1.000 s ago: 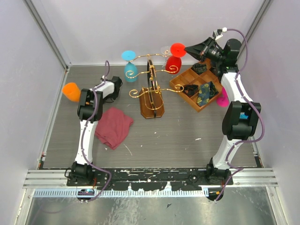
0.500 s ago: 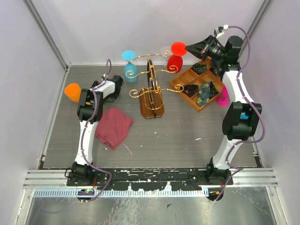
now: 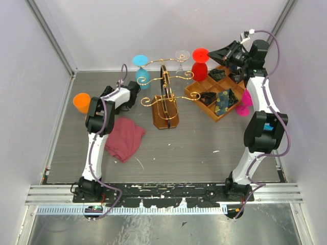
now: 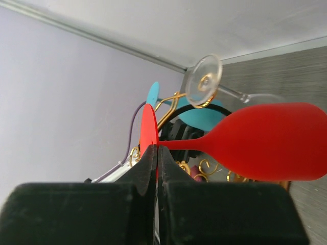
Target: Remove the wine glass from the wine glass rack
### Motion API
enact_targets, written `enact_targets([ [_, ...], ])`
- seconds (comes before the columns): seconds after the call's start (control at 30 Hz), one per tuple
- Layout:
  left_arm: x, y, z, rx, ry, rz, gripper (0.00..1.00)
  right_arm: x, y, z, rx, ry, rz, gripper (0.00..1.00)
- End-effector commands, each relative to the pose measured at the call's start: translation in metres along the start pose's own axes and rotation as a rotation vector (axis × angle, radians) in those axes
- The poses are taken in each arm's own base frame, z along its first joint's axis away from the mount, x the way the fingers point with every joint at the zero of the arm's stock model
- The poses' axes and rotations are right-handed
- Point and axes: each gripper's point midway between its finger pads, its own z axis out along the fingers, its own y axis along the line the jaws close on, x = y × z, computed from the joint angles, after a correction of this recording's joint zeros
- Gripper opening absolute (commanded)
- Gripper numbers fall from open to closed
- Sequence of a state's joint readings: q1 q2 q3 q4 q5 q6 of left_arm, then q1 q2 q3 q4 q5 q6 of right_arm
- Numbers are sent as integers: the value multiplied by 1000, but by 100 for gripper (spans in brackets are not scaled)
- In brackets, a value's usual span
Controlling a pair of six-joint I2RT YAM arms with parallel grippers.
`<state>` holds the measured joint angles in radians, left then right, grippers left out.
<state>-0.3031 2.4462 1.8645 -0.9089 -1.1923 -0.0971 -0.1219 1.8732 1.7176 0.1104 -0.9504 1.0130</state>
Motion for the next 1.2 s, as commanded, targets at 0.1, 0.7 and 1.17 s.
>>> enact_targets([
  [0.1, 5, -44, -19, 218, -9, -70, 98, -17, 35, -33, 58, -97, -143, 1],
  [0.7, 0, -18, -99, 585, -99, -202, 97, 76, -4, -125, 510, -72, -443, 1],
  [1.17, -13, 30, -154, 942, -132, -368, 98, 107, -39, -195, 918, -143, -809, 1],
])
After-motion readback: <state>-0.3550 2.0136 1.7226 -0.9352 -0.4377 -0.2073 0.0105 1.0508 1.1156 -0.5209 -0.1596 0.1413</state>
